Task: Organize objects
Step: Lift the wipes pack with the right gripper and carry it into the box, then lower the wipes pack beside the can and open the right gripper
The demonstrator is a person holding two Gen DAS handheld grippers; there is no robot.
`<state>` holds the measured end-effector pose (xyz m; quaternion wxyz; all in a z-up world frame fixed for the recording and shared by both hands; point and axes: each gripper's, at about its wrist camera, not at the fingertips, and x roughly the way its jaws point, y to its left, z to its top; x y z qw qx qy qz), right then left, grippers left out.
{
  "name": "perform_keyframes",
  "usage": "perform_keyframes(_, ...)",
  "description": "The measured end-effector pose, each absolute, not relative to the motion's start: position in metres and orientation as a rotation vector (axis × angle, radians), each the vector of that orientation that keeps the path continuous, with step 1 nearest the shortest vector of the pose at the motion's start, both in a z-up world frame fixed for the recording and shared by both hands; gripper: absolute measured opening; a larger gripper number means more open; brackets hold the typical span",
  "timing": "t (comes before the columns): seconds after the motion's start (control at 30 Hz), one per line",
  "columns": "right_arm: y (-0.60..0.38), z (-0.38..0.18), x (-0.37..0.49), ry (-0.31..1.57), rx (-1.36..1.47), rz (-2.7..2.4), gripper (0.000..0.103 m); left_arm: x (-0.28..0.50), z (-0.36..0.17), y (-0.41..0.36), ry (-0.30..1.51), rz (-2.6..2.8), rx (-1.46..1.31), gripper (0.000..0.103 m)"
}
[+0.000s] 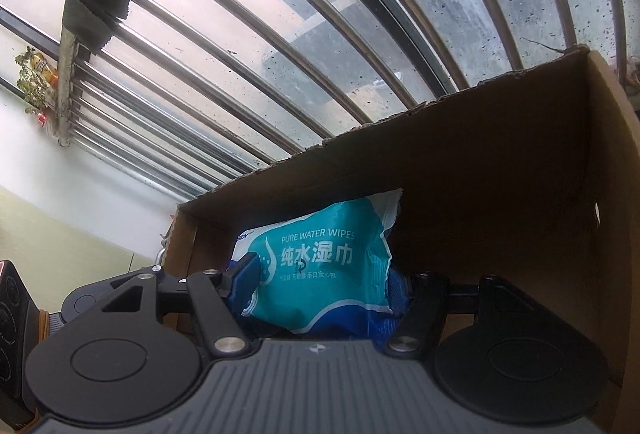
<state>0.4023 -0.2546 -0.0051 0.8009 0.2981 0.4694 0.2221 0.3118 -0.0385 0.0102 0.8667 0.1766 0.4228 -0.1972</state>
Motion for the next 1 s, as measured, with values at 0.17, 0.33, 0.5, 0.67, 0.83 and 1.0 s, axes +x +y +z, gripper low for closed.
perform_keyframes(0.17,-0.25,-0.006,0.41,1.007,0.577,0.439,0.067,0.314,0.008,-0.041,0.893,-0.368,0.38,0.048)
perform_keyframes(0.33,-0.252,-0.014,0.409,1.032,0.611,0.406,0.069,0.309,0.004,-0.045,0.906,-0.338,0.406,0.048)
perform_keyframes(0.5,-0.275,-0.011,0.4,0.966,0.717,0.353,0.079,0.3,0.002,-0.043,0.869,-0.33,0.442,0.033)
perform_keyframes(0.67,-0.279,-0.007,0.391,0.962,0.705,0.383,0.065,0.292,0.002,-0.044,0.846,-0.32,0.479,0.03)
perform_keyframes(0.83,-0.262,-0.007,0.397,1.003,0.661,0.413,0.043,0.298,0.007,-0.041,0.85,-0.314,0.452,0.029)
perform_keyframes(1.0,-0.257,-0.008,0.401,1.017,0.673,0.444,0.043,0.298,0.01,-0.035,0.863,-0.308,0.429,0.029)
